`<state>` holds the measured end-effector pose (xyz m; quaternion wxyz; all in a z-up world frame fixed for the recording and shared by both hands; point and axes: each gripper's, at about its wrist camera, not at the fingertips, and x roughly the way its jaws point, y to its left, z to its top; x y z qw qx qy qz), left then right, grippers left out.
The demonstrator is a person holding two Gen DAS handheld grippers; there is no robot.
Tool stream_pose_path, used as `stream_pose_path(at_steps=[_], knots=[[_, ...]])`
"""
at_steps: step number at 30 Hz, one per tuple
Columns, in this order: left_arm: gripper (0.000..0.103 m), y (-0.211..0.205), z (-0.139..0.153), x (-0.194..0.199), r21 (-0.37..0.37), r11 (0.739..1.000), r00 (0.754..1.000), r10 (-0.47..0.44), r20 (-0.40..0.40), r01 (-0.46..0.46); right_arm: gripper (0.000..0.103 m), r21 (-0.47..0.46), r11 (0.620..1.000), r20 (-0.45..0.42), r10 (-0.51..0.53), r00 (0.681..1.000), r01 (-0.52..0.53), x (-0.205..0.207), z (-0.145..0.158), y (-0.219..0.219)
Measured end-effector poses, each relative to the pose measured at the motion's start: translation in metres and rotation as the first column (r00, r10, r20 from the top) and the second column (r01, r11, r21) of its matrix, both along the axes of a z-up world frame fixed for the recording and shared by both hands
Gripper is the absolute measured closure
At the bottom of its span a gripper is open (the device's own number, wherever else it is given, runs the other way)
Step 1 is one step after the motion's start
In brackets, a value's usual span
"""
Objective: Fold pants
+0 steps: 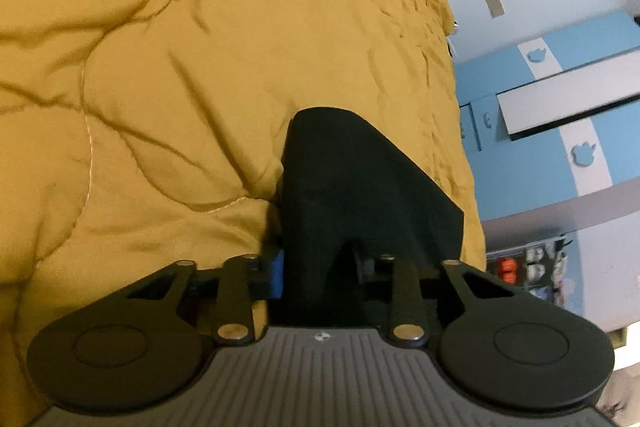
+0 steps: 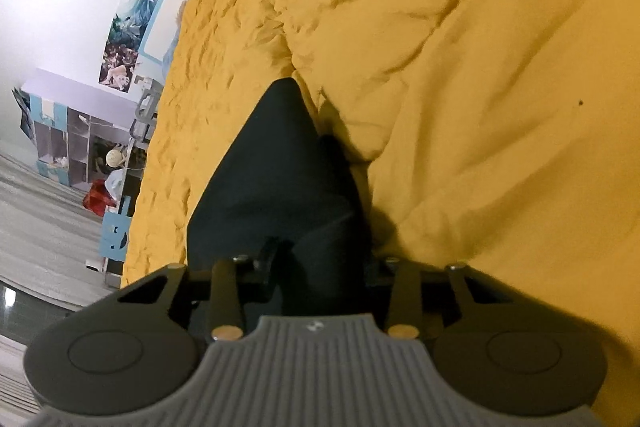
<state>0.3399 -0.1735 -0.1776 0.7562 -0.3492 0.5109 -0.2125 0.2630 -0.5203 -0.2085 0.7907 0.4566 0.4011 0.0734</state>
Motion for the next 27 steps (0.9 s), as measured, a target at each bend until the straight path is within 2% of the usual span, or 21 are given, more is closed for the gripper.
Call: stream_pose_path(at_steps=[6, 11, 15, 17, 23, 27], knots=[[0.082, -0.003, 0.028, -0.007, 0.039, 0.999, 0.998, -0.004, 0.063, 0.001, 0.083, -0.093, 0.996, 0.045, 0.02, 0.999, -0.016, -0.004, 0.031, 0.008], [0.083, -0.005, 0.057, -0.015, 0.042, 0.999, 0.992, -0.025, 0.123, 0.02, 0.083, -0.124, 0.992, 0.077, 0.015, 0.997, -0.005, -0.015, 0.056, 0.013], [0.083, -0.004, 0.078, -0.023, 0.073, 0.997, 0.985, -0.04, 0.17, 0.027, 0.085, -0.109, 0.994, 0.096, 0.031, 0.995, -0.021, -0.025, 0.071, 0.018], [0.083, 0.0, 0.083, -0.026, 0.071, 0.997, 0.984, -0.037, 0.175, 0.025, 0.085, -0.138, 0.99, 0.108, 0.045, 0.993, -0.03, -0.03, 0.083, 0.025], [0.083, 0.02, 0.11, -0.046, 0.067, 0.998, 0.976, -0.037, 0.214, 0.023, 0.086, -0.118, 0.993, 0.14, 0.044, 0.989, -0.028, -0.052, 0.112, 0.044], [0.083, 0.038, 0.139, -0.067, 0.094, 0.995, 0.967, -0.042, 0.251, 0.019, 0.086, -0.107, 0.994, 0.174, 0.055, 0.983, -0.037, -0.069, 0.133, 0.063]])
